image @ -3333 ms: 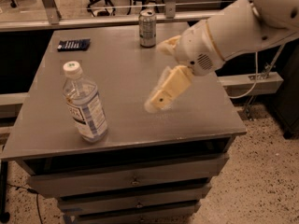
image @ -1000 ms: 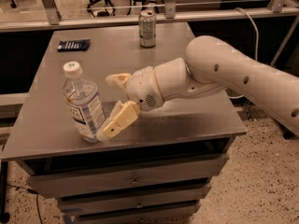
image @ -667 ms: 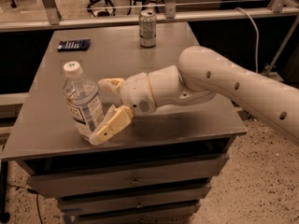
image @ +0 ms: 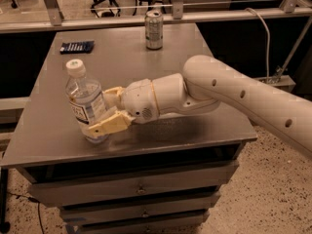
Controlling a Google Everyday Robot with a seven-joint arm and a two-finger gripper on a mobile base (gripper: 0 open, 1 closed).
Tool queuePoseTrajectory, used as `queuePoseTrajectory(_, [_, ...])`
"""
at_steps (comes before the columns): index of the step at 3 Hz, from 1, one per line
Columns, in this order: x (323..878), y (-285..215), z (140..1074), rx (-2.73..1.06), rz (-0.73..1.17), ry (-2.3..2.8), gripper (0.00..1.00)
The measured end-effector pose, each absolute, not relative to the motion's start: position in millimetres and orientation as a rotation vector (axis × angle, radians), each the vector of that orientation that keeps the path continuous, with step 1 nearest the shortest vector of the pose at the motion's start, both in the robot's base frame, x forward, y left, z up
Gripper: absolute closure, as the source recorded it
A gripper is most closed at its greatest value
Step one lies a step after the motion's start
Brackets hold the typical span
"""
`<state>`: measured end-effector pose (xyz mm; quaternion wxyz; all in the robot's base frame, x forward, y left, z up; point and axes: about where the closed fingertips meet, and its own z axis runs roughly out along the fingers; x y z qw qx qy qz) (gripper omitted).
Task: Knock blue plastic bottle over
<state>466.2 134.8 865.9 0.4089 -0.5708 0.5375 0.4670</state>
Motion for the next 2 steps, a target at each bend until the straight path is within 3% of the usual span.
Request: queuePoseTrajectory(2, [480.8,111.8,890.6,-1.447,1.071,1.376,0.87])
